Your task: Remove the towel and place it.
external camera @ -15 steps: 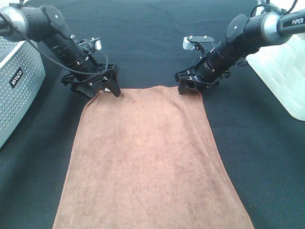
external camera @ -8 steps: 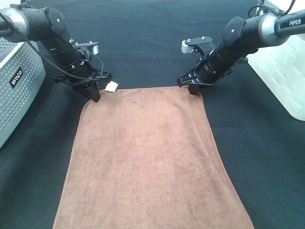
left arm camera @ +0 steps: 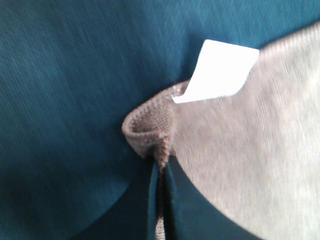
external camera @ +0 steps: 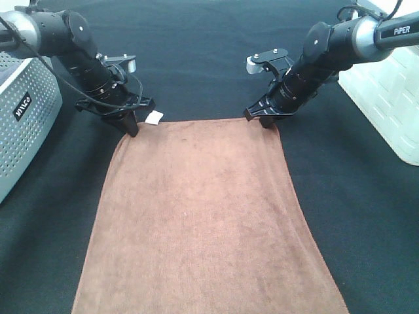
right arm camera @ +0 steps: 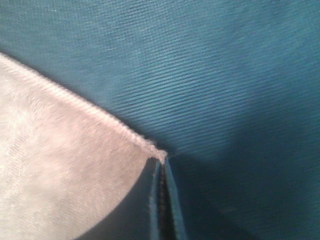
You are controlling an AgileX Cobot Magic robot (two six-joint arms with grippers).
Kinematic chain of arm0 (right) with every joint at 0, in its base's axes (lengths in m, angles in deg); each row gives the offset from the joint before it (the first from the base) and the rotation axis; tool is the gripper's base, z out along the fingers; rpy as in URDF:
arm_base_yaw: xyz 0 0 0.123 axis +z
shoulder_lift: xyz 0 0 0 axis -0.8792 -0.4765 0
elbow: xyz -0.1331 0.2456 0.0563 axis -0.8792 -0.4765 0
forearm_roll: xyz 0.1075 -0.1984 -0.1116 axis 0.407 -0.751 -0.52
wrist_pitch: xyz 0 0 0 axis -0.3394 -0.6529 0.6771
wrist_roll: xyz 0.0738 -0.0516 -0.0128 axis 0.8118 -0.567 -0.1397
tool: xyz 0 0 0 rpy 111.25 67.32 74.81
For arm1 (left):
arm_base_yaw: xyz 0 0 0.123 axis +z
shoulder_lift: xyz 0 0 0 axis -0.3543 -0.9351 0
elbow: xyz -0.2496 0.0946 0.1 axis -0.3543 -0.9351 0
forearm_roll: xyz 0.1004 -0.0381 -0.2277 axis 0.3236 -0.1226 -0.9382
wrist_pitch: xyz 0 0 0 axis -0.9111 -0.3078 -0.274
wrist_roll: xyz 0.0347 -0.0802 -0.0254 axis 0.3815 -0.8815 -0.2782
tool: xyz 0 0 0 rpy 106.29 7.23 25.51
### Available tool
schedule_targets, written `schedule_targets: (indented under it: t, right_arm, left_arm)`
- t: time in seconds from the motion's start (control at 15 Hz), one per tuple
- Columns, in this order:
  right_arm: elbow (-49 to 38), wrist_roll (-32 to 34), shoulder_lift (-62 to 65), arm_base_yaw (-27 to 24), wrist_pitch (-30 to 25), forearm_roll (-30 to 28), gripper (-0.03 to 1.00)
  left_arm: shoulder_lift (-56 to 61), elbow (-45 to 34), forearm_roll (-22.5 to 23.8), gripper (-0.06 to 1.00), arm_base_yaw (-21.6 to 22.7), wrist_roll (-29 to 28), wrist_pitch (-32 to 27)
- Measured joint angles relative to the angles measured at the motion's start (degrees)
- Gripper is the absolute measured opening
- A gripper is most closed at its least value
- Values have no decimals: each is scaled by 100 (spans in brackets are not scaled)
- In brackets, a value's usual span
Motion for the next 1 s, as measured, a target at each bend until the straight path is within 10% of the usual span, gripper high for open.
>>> schedule_targets:
  t: [1.0]
  right_arm:
    - [264,0,-23,-6,2527,-848,0]
  left_arm:
    - [-63,367,-11,0,0,223,2217]
